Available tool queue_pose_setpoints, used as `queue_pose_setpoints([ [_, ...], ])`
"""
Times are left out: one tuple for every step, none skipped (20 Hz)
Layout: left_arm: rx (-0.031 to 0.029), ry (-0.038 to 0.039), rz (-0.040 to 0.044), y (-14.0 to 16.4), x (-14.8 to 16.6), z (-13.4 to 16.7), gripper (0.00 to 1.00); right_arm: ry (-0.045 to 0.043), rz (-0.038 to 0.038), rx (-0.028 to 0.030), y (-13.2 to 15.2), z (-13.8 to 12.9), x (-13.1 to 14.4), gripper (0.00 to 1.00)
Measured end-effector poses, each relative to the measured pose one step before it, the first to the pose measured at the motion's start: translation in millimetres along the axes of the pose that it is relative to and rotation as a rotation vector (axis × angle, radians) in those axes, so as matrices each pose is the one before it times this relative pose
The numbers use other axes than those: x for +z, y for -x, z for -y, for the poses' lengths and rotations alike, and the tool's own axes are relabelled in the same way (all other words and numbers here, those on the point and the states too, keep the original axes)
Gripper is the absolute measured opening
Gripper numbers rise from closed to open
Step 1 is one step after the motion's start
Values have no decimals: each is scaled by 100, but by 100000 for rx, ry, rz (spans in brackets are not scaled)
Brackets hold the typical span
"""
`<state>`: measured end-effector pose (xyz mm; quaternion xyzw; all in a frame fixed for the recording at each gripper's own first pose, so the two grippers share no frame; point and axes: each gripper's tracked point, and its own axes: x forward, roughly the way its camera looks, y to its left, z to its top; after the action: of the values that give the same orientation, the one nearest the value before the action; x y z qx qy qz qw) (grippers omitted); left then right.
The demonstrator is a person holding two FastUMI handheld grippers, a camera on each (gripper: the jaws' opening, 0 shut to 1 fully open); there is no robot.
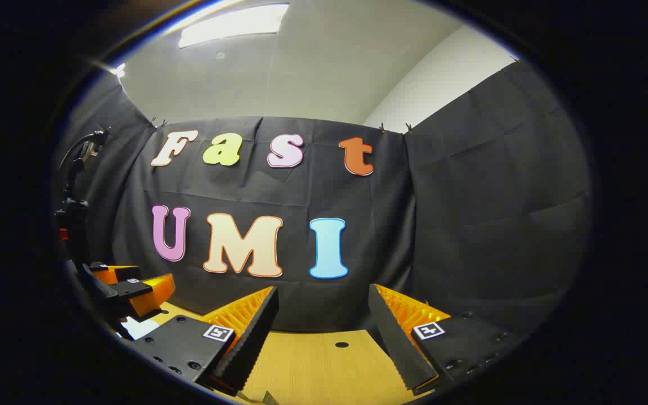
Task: First open the suitcase, pack the skin care products into it, and then close the suitcase.
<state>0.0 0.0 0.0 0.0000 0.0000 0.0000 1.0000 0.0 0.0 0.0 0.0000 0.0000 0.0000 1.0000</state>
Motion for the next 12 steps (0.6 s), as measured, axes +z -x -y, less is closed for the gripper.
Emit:
queue_pose_setpoints([
  [-300, -374, -554, 12, -198, 67, 94, -259, -96, 384, -29, -154, 12, 99],
  [-494, -328, -370, 31, -80, 120, 94, -318, -26, 537, -21, -165, -49, 99],
  [-223, -446, -389, 138, -111, 71, 94, -345, 65, 308, 35, -79, -3, 99],
  [27, -520, -31, 97, -10, -125, 94, -250, -5, 556, -5, -93, -106, 99],
  [133, -638, -282, 8, -108, -26, 94, -237, -54, 501, -39, -146, -99, 99],
  [136, -816, -397, 31, -177, -57, 94, -93, 209, 747, -38, -165, -119, 99],
  [296, -856, -579, -81, -362, -86, 94, -77, 159, 710, -156, -52, -140, 99],
  [675, -751, -963, -88, -345, -82, 94, -161, 267, 1107, -33, -66, -223, 99],
  [863, -589, -1644, 136, -556, -139, 94, -373, -163, 1038, -184, -42, -323, 99],
  [1033, -424, -1845, 95, -635, -138, 94, -736, -645, 1495, -36, 0, -547, 99],
  [1455, -419, -1800, 142, -660, -313, 94, -1210, -737, 2152, -118, -195, -580, 99],
  [2063, -816, -2024, 148, -834, -475, 94, -1580, -976, 1887, -130, 76, -769, 99],
])
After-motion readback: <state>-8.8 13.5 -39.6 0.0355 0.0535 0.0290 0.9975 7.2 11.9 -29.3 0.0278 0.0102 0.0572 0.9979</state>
